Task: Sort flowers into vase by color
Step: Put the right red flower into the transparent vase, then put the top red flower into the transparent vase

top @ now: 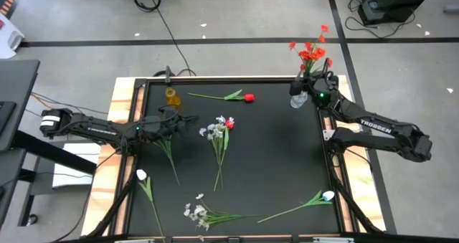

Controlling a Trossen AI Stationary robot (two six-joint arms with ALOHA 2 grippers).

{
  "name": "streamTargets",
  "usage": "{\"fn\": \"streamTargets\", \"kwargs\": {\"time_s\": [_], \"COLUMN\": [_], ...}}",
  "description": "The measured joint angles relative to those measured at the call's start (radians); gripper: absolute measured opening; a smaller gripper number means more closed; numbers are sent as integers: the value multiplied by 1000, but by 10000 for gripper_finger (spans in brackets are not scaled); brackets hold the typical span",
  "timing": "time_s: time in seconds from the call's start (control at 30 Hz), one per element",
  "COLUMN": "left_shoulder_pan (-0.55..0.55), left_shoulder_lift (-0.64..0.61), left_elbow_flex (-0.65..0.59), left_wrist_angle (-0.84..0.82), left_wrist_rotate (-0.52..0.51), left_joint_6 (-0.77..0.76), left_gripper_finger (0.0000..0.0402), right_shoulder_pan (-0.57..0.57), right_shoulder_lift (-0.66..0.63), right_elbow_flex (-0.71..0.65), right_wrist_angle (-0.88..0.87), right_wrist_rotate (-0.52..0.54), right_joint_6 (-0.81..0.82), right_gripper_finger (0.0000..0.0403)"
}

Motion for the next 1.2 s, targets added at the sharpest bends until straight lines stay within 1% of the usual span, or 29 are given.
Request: {"fn": "streamTargets", "kwargs": {"time_s": [0.27, 0.63, 0.7, 0.8, 0.9, 1.03, 1.13, 1.2], "left_shoulder_pan": [0, 0, 0, -2, -11, -17, -17, -17], "left_shoulder_lift": [0, 0, 0, 0, 0, 0, 0, 0], "left_elbow_flex": [0, 0, 0, 0, 0, 0, 0, 0], "left_wrist_angle": [0, 0, 0, 0, 0, 0, 0, 0], "left_wrist_rotate": [0, 1, 3, 6, 7, 11, 17, 17], "left_joint_6": [0, -1, -1, -13, 4, 10, 11, 11], "left_gripper_finger": [84, 84, 84, 84, 84, 84, 84, 84], "right_shoulder_pan": [-2, -2, -2, -5, -5, -8, -18, -27], "right_shoulder_lift": [0, 0, -1, -3, -3, -3, -3, -3], "right_elbow_flex": [-72, -82, -80, -50, -14, 70, 143, 188], "right_wrist_angle": [18, 5, -14, -96, -189, -365, -516, -586], "right_wrist_rotate": [-21, -25, -45, -91, -121, -128, -130, -149], "right_joint_6": [107, 130, 161, 264, 323, 385, 443, 467], "right_gripper_finger": [74, 100, 106, 117, 133, 156, 163, 163]}}
